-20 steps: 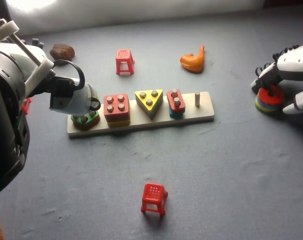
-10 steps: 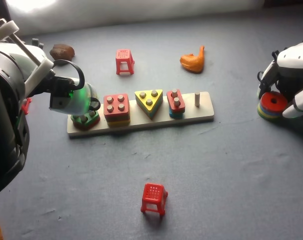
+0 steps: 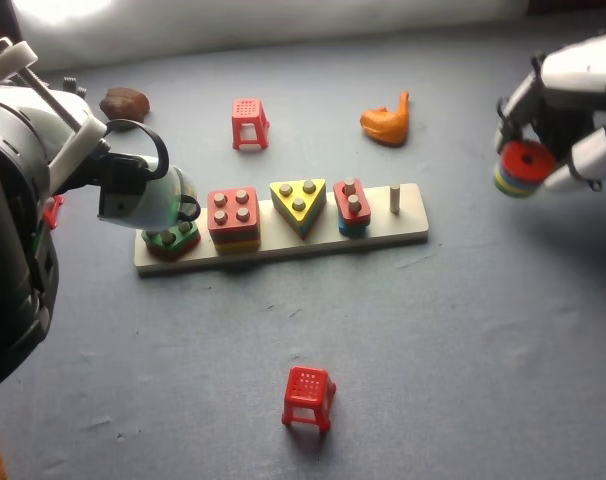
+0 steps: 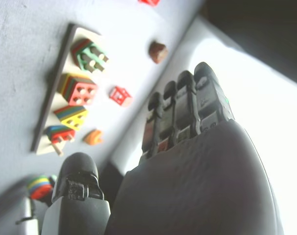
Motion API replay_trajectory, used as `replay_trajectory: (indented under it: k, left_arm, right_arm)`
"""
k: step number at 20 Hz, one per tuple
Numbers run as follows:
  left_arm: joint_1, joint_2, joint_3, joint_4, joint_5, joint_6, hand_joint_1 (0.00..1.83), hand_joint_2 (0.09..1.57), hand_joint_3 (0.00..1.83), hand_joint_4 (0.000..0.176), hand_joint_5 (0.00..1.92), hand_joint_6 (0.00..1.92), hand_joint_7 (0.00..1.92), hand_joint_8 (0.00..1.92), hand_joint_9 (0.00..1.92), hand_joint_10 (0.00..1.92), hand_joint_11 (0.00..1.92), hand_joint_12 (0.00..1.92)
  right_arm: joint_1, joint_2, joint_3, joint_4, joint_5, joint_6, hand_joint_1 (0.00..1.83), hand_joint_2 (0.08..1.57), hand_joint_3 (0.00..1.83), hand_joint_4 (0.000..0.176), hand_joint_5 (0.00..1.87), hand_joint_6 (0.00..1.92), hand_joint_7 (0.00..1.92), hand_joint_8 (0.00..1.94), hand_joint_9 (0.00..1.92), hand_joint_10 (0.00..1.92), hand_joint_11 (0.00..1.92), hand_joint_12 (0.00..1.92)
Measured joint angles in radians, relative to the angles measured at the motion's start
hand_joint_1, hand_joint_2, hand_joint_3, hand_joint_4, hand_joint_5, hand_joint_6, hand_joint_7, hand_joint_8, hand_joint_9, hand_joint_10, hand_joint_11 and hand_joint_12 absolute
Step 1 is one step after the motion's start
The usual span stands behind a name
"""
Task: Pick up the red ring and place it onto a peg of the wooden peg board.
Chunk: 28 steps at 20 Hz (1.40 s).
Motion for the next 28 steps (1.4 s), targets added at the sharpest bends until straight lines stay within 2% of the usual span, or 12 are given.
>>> replay_trajectory:
  k: [5, 7, 9, 13, 17, 19, 20, 22, 24, 25, 26, 28]
  left_arm:
    - [0.000, -0.002, -0.002, 0.000, -0.001, 0.000, 0.00, 1.21, 0.00, 0.000, 0.09, 0.01, 0.08, 0.01, 0.07, 0.01, 0.04, 0.04]
    - [0.000, -0.002, -0.002, 0.000, 0.003, 0.000, 0.00, 1.21, 0.00, 0.000, 0.09, 0.01, 0.08, 0.01, 0.07, 0.01, 0.05, 0.04]
    - [0.000, -0.002, -0.002, -0.001, 0.002, 0.000, 0.00, 1.22, 0.00, 0.000, 0.09, 0.00, 0.08, 0.00, 0.07, 0.00, 0.04, 0.04]
    - [0.000, -0.007, -0.002, -0.003, 0.002, 0.000, 0.00, 1.22, 0.00, 0.000, 0.11, 0.01, 0.09, 0.00, 0.08, 0.00, 0.05, 0.06]
    - [0.000, -0.007, -0.002, -0.003, 0.003, 0.000, 0.00, 1.22, 0.00, 0.000, 0.11, 0.00, 0.09, 0.00, 0.08, 0.00, 0.04, 0.07]
    - [0.000, -0.007, -0.002, -0.003, 0.003, 0.000, 0.00, 1.22, 0.00, 0.000, 0.10, 0.00, 0.08, 0.00, 0.07, 0.00, 0.03, 0.07]
    - [0.000, -0.007, -0.002, -0.003, 0.002, 0.000, 0.00, 1.23, 0.00, 0.000, 0.12, 0.01, 0.11, 0.00, 0.10, 0.00, 0.00, 0.20]
    - [0.000, -0.007, -0.002, -0.003, 0.003, 0.000, 0.00, 1.23, 0.00, 0.000, 0.12, 0.00, 0.11, 0.00, 0.10, 0.00, 0.00, 0.23]
    - [0.000, -0.007, -0.002, -0.004, 0.002, 0.000, 0.00, 1.23, 0.00, 0.000, 0.11, 0.00, 0.10, 0.00, 0.09, 0.00, 0.00, 0.21]
    - [0.000, -0.007, -0.002, -0.004, 0.003, 0.000, 0.00, 1.23, 0.00, 0.000, 0.12, 0.00, 0.11, 0.00, 0.10, 0.00, 0.00, 0.26]
    - [-0.002, -0.007, -0.002, -0.005, 0.004, 0.000, 0.00, 1.23, 0.00, 0.000, 0.10, 0.00, 0.08, 0.00, 0.08, 0.01, 0.00, 0.18]
    - [-0.002, -0.008, -0.002, -0.005, 0.002, 0.000, 0.00, 1.23, 0.00, 0.000, 0.09, 0.00, 0.08, 0.00, 0.07, 0.01, 0.00, 0.17]
  right_arm:
    - [0.060, -0.067, 0.002, 0.000, -0.002, -0.007, 1.22, 1.10, 0.00, 0.026, 0.97, 0.99, 1.08, 0.84, 1.26, 0.05, 0.74, 1.23]
    - [0.068, -0.082, 0.002, 0.000, -0.002, -0.018, 1.23, 1.09, 0.00, 0.029, 1.00, 0.95, 1.10, 0.78, 1.28, 0.06, 0.76, 1.21]
    - [0.082, -0.097, 0.002, -0.001, -0.019, -0.033, 1.22, 1.10, 0.00, 0.026, 0.96, 1.02, 1.07, 0.85, 1.27, 0.05, 0.73, 1.23]
    - [0.087, -0.136, 0.014, 0.000, -0.026, -0.036, 1.23, 1.09, 0.00, 0.030, 1.00, 0.96, 1.09, 0.81, 1.29, 0.04, 0.74, 1.23]
    - [0.087, -0.156, 0.016, 0.000, -0.025, -0.053, 1.22, 1.10, 0.00, 0.024, 0.97, 1.00, 1.08, 0.84, 1.29, 0.04, 0.75, 1.23]
    - [0.090, -0.164, 0.019, 0.000, -0.019, -0.053, 1.23, 1.09, 0.00, 0.029, 1.00, 0.95, 1.10, 0.81, 1.31, 0.05, 0.76, 1.21]
    - [0.090, -0.167, 0.019, 0.000, -0.014, -0.053, 1.23, 1.09, 0.00, 0.031, 1.02, 0.92, 1.10, 0.80, 1.32, 0.05, 0.78, 1.20]
    - [0.092, -0.175, 0.020, 0.000, -0.017, -0.055, 1.23, 1.08, 0.00, 0.031, 1.03, 0.90, 1.11, 0.79, 1.32, 0.05, 0.78, 1.19]
    - [0.093, -0.180, 0.019, 0.000, -0.024, -0.055, 1.23, 1.09, 0.00, 0.024, 0.99, 0.95, 1.10, 0.82, 1.31, 0.04, 0.76, 1.20]
    - [0.097, -0.180, 0.019, 0.000, -0.034, -0.055, 1.23, 1.09, 0.00, 0.030, 1.01, 0.93, 1.10, 0.79, 1.32, 0.04, 0.78, 1.20]
    - [0.101, -0.180, 0.019, 0.000, -0.044, -0.056, 1.22, 1.10, 0.00, 0.028, 0.98, 0.99, 1.07, 0.84, 1.30, 0.03, 0.77, 1.20]
    - [0.104, -0.178, 0.019, 0.000, -0.053, -0.057, 1.22, 1.10, 0.00, 0.025, 0.96, 1.00, 1.07, 0.85, 1.30, 0.03, 0.77, 1.20]
